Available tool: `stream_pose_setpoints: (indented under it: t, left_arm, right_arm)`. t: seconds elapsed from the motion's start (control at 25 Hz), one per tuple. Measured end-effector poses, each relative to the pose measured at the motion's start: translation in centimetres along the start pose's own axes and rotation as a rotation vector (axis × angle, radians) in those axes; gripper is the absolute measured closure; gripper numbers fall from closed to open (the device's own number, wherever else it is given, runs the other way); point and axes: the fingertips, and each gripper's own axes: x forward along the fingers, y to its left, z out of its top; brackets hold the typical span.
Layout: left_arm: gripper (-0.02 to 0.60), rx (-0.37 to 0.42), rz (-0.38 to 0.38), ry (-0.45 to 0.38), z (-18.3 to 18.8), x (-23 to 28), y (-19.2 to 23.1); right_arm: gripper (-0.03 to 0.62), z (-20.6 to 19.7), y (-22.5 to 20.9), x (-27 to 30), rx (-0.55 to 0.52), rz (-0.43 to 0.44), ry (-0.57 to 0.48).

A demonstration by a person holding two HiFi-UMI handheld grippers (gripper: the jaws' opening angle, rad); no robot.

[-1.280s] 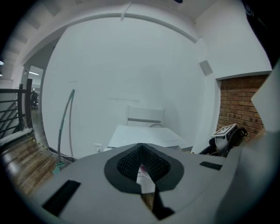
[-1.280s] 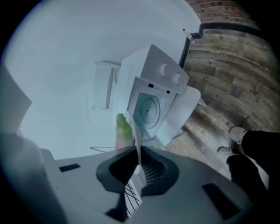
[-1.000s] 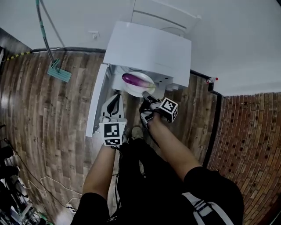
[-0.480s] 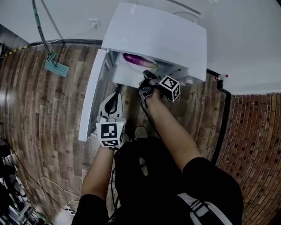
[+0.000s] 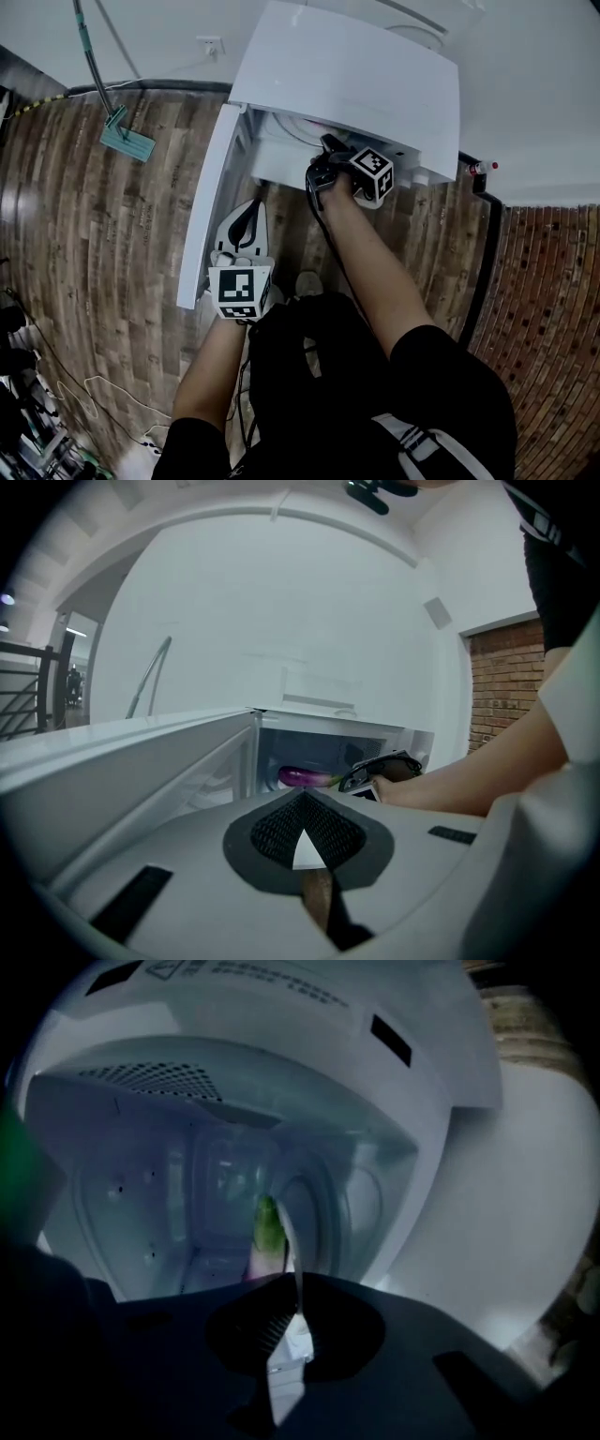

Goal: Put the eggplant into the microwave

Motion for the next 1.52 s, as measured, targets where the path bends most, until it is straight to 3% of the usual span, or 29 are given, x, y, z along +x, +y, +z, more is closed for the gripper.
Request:
stream_pose_setpoints:
  t: [0.2, 0.32, 0.48, 0.68, 0.92, 1.04, 1.16, 1.32, 1.44, 1.48, 1.52]
  left_arm:
    - [0.583, -0.032, 0.005, 0.027, -1.1, -0.7, 0.2]
    - [0.583, -0.044, -0.007, 0.046, -1.5, -1.2, 0.0]
    - [0.583, -0.049, -0.025, 0.074, -2.1, -1.7, -0.5]
    - [0.583, -0.049, -0.039, 0.089, -2.3, -1.9, -0.5]
    - [0.583, -0.058, -0.039, 0.113, -2.4, -2.4, -0.6]
    - [0.583, -0.073, -0.038, 0.123, -2.0, -2.6, -0.7]
    - [0.583, -0.082, -0.043, 0.137, -1.8, -2.9, -0.8]
    - [0.583, -0.078, -0.047, 0.151, -1.6, -3.0, -0.5]
    - [0.583, -0.071, -0.033, 0.147, -0.7, -3.2, 0.0]
    - [0.583, -0.073, -0.032, 0.148, -0.3, -3.2, 0.0]
    - [0.583, -0.079, -0.034, 0.150, 0.2, -3.2, -0.1]
  right_arm:
    - [0.563, 1.3, 0.7, 0.7, -0.072, -0.025, -0.079]
    - [0.556, 2.2, 1.3, 0.8, -0.200, -0.080, -0.170]
    - [0.493, 2.6, 2.0, 0.5, -0.391, -0.141, -0.241]
    - [0.361, 2.9, 2.6, 0.3, -0.659, -0.244, -0.280]
    - [0.281, 2.9, 1.6, 0.1, -0.933, -0.480, -0.284]
    - [0.252, 3.5, 0.8, -0.2, -0.953, -0.575, -0.289]
    - [0.230, 4.0, 0.8, -0.5, -0.947, -0.609, -0.297]
    - [0.230, 3.7, 1.2, -1.0, -0.900, -0.566, -0.295]
    - [0.237, 2.3, 2.0, -2.4, -0.859, -0.470, -0.276]
    - [0.254, 1.7, 2.2, -3.1, -0.855, -0.444, -0.262]
    - [0.391, 1.1, 2.3, -3.9, -0.861, -0.435, -0.248]
